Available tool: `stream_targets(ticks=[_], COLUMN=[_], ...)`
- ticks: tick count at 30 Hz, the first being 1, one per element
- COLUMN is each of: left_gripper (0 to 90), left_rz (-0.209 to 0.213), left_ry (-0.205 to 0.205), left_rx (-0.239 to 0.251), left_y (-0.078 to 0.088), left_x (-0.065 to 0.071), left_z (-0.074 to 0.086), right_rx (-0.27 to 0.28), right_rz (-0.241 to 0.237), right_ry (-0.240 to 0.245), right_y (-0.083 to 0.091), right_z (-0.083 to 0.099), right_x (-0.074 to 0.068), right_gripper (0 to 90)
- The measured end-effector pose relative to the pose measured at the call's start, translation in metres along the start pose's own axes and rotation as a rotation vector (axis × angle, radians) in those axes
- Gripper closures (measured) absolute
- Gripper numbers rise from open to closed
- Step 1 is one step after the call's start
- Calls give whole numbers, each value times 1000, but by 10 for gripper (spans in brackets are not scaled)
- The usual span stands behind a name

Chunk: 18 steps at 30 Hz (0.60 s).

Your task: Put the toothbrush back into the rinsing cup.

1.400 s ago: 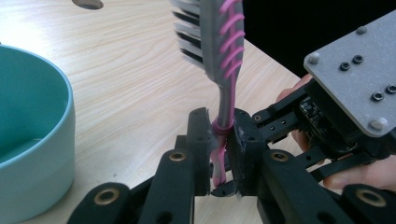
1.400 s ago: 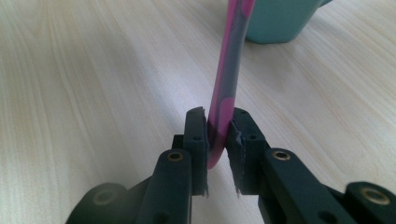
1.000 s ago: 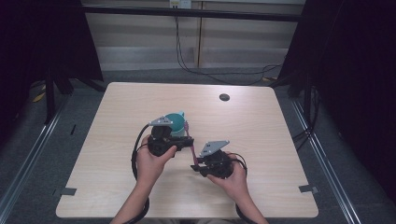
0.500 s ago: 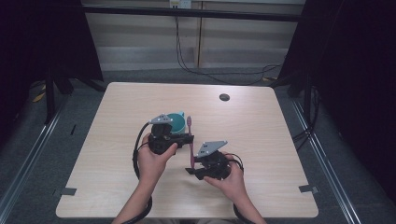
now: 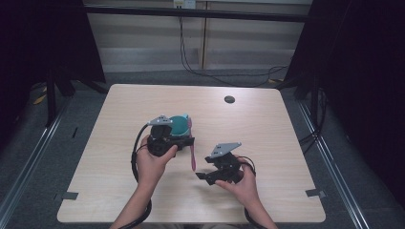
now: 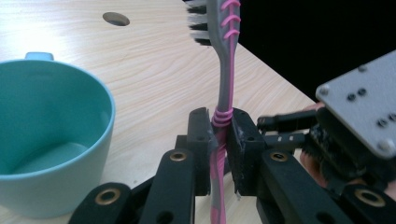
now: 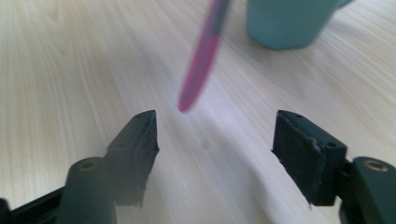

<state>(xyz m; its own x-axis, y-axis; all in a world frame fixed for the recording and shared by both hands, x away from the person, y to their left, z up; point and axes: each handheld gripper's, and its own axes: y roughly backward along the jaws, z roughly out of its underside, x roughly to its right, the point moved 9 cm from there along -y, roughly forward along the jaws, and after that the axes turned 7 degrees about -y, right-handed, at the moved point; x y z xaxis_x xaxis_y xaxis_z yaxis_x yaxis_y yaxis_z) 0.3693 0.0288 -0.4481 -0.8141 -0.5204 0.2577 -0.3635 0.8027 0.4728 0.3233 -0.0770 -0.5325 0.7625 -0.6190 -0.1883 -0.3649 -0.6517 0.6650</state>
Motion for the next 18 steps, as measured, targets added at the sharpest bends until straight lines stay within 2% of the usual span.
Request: stream_targets(ticks=[4,10,15,18], left_gripper=[804,804,804,804], left_rz=[-8,-22,-33,-38], left_ry=[-3,-8,-10,-16], left_rx=[-6,-13,-17,-16], left_y=[6,14,19,23], left_x=[-5,-10,-13,-15], left_z=[2,1,0,-2], right_rx=[-25,-24,-35,-34], right_rz=[33,78,127,129], right_ry=[-32,-83,-105,-106], right_y=[7,14,16,17], right_z=[11,27,42,45], right_x=[15,33,44,47], right_gripper=[238,174,148,149])
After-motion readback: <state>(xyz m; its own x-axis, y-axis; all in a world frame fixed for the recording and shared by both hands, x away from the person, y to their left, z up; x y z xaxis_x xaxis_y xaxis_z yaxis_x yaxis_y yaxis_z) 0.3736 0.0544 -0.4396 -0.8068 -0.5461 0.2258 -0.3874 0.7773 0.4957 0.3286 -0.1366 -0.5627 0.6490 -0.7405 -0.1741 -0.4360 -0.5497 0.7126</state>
